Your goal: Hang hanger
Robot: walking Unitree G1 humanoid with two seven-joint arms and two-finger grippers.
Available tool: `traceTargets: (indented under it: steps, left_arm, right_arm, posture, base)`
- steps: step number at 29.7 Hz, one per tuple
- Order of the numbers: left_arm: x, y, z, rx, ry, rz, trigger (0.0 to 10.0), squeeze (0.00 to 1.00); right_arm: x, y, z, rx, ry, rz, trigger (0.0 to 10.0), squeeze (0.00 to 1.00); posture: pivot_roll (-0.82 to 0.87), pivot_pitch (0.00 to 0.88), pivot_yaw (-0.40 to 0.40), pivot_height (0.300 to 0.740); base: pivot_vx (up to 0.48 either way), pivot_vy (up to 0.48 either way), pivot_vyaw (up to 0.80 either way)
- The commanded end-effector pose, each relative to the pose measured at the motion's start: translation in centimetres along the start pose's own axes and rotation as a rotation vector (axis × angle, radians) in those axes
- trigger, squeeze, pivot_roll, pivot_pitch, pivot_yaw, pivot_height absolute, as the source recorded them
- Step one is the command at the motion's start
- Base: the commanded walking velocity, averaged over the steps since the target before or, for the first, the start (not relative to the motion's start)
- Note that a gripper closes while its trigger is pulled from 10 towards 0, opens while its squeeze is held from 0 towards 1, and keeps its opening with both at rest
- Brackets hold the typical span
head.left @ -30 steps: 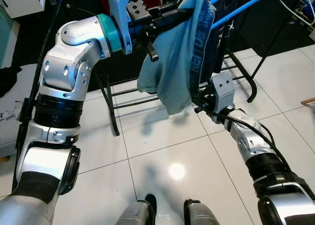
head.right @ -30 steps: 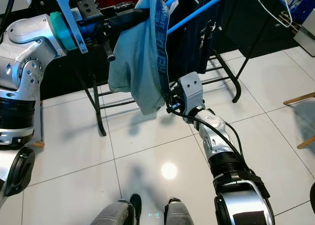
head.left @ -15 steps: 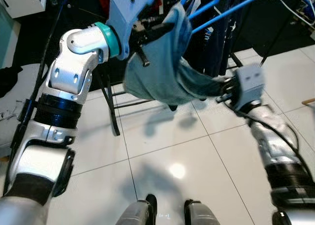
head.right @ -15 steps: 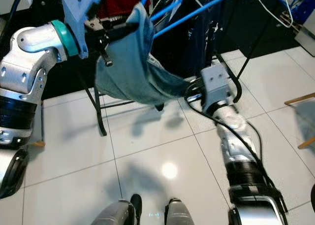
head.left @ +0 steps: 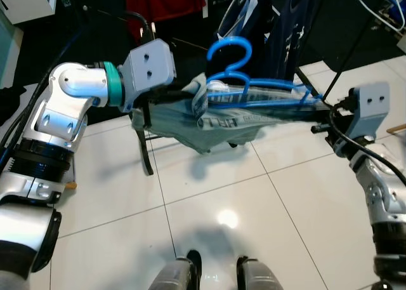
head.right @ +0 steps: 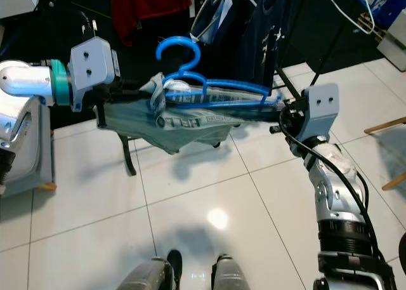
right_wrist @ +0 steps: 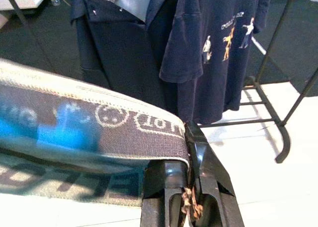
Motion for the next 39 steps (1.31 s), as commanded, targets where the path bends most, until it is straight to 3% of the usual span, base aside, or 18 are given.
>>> traceTargets:
  steps: [1, 10, 12, 16, 18, 23, 30, 32, 39]
  left_arm:
    - [0.6, -0.4, -0.8, -0.043, 0.032, -0.043, 10.0, 0.00]
    - [0.6, -0.3, -0.6, -0.012, 0.024, -0.063, 10.0, 0.00]
    - [0.5, 0.3, -0.5, -0.029, 0.073, -0.057, 10.0, 0.00]
    - [0.7, 0.4, -0.8, -0.047, 0.101, -0.066, 10.0, 0.00]
    - [0.6, 0.5, -1.8, -0.114, 0.179, -0.042, 10.0, 0.00]
    - [-0.2, 0.9, -2.1, -0.146, 0.183, 0.022, 10.0, 0.00]
    - [-0.8, 1.5, -2.5, -0.204, 0.187, 0.078, 10.0, 0.00]
    - [-1.2, 1.6, -3.4, -0.278, 0.188, 0.127, 10.0, 0.00]
    - [-1.3, 1.7, -3.9, -0.309, 0.196, 0.151, 10.0, 0.00]
  right_arm:
    - [0.4, -0.5, 0.4, 0.011, 0.025, -0.026, 10.0, 0.00]
    - [-0.4, -0.2, 1.7, 0.028, 0.035, 0.022, 10.0, 0.00]
    - [-1.8, 0.2, 2.5, 0.038, 0.023, 0.089, 10.0, 0.00]
    - [-2.4, 0.2, 3.1, 0.048, 0.025, 0.117, 10.0, 0.00]
    - [-3.6, -0.3, 4.4, 0.068, 0.039, 0.174, 10.0, 0.00]
    - [-4.8, -0.6, 5.0, 0.070, 0.034, 0.238, 10.0, 0.00]
    - [-7.3, -1.1, 4.2, 0.011, 0.015, 0.345, 10.0, 0.00]
    - [-9.1, -2.2, 2.4, -0.058, 0.002, 0.398, 10.0, 0.00]
    - [-9.6, -2.8, 1.8, -0.084, -0.026, 0.383, 10.0, 0.00]
  posture:
    - [-0.09, 0.146, 0.128, 0.740]
    - [-0.10, 0.142, 0.131, 0.740]
    - [-0.09, 0.139, 0.129, 0.740]
    - [-0.10, 0.138, 0.130, 0.740]
    - [-0.10, 0.135, 0.132, 0.740]
    - [-0.10, 0.133, 0.132, 0.740]
    - [-0.10, 0.130, 0.124, 0.740]
    - [-0.11, 0.132, 0.123, 0.740]
    - [-0.11, 0.134, 0.124, 0.740]
  base:
    - [0.000, 0.000, 0.00]
    - [0.000, 0.000, 0.00]
    - [0.000, 0.000, 0.00]
    - [0.000, 0.000, 0.00]
    - [0.000, 0.000, 0.00]
    - [0.000, 0.000, 0.00]
    - [0.000, 0.000, 0.00]
    - [0.000, 0.000, 0.00]
    - [0.000, 0.000, 0.00]
Point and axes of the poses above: a point about 5 cm out from each wrist's last joint towards the gripper, its own y axis pointing out of the wrist towards the gripper, its own z axis along the axis of the wrist's last joint, x = y × z, the point moved 3 cm from there along y, pointing out of the wrist towards the gripper, and after that the axes turned 11 degrees about y, right-handed, at the moved point
